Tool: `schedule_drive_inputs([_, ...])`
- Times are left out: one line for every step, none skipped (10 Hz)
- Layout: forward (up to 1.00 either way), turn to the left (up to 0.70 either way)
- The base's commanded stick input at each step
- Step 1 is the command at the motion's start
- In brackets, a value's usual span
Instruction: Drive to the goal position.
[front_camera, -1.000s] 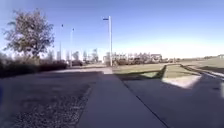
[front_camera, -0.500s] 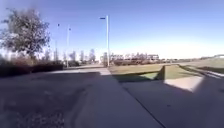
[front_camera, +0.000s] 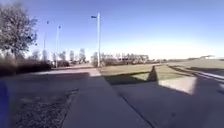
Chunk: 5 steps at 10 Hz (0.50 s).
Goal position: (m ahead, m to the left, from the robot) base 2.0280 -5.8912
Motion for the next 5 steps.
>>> schedule_drive_inputs([0.00,-0.70])
schedule_drive_inputs([0.00,-0.70])
schedule_drive_inputs([0.00,-0.70])
schedule_drive_inputs([0.00,-0.70])
schedule_drive_inputs([0.00,-0.70])
